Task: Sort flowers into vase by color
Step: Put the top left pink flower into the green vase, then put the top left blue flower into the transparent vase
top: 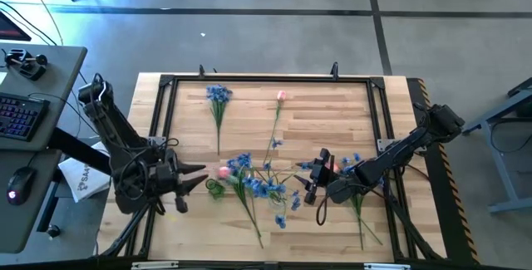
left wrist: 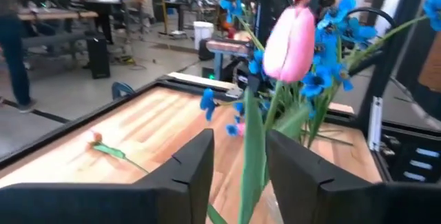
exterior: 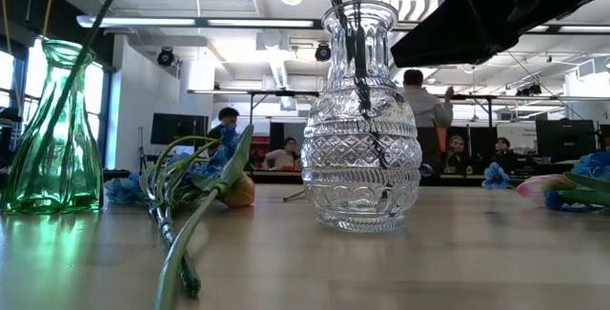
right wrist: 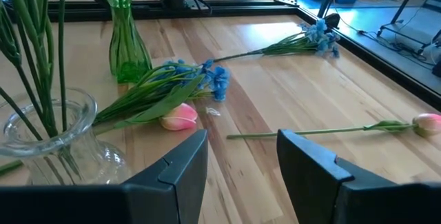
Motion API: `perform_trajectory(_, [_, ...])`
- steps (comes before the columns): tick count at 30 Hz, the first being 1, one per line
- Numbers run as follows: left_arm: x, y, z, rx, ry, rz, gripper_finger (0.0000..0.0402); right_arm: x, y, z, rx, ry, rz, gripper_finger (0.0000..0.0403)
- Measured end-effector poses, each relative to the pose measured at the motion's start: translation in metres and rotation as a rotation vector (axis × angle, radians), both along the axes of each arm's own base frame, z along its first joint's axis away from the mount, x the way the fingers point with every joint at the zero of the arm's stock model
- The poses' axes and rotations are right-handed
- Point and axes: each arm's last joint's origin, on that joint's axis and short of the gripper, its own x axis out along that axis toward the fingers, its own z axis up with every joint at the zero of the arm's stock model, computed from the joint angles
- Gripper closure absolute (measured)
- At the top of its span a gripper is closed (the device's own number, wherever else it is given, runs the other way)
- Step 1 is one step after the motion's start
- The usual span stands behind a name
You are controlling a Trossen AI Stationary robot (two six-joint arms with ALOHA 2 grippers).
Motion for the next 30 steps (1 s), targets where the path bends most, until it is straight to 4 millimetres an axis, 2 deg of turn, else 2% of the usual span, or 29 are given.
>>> perform_trajectory(6, [-0.010, 0.016, -0.001, -0.072, 0.050, -0.064, 0.0267, 0.000, 0.000, -0.001, 0.007, 0.009, 0.013, 0.0233])
perform_trajectory(14, [-0.021, 0.047, -0.007, -0.123, 0.096, 0.008, 0.0278, -0.002, 0.000, -0.004, 0.048, 0.035, 0.016, 0.0233])
perform_trajectory(21, [-0.006, 0.074, -0.016, -0.133, 0.211, 0.157, 0.0290, -0.005, -0.005, -0.011, 0.117, 0.084, -0.033, 0.0233])
perform_trajectory(30, [0.007, 0.125, -0.031, -0.183, 0.475, 0.403, 0.0293, 0.003, -0.024, -0.015, 0.220, 0.116, -0.081, 0.0233])
